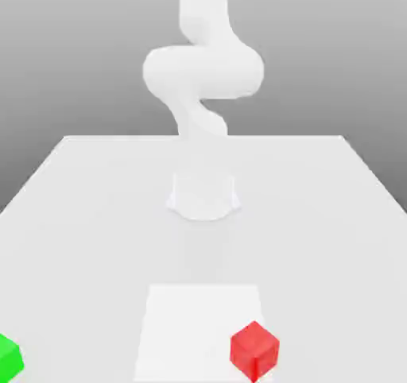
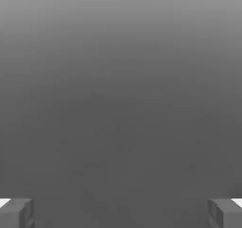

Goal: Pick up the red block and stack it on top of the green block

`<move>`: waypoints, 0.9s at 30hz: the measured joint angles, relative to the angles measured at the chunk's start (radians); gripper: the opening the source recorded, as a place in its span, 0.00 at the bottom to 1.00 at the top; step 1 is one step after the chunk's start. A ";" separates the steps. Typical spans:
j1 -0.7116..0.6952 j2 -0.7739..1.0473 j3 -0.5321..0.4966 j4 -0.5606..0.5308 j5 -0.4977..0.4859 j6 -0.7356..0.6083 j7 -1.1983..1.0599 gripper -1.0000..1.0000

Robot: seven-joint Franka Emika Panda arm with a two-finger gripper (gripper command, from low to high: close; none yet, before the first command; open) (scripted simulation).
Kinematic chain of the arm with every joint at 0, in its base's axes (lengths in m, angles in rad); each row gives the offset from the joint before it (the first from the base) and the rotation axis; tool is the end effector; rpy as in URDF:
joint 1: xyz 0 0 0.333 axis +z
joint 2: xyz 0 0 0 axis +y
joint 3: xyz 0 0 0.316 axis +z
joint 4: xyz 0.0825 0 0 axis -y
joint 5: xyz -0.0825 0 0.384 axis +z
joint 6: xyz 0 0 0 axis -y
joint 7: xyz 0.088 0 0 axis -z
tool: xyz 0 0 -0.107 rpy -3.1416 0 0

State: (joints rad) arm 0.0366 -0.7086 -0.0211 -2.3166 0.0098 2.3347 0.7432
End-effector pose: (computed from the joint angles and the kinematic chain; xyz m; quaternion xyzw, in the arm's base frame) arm 0.3807 0.0033 0.6732 -0.8728 0.3345 -0.3257 0.1426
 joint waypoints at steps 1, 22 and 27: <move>0.015 0.039 -0.008 -0.007 0.005 0.015 -0.025 0.50; 0.185 0.802 -0.047 -0.147 0.058 0.308 -0.481 0.50; 0.187 0.979 -0.039 -0.156 0.033 0.411 -0.523 0.50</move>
State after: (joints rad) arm 0.2233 0.2705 -0.0604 -2.4721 0.0432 2.7458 0.2202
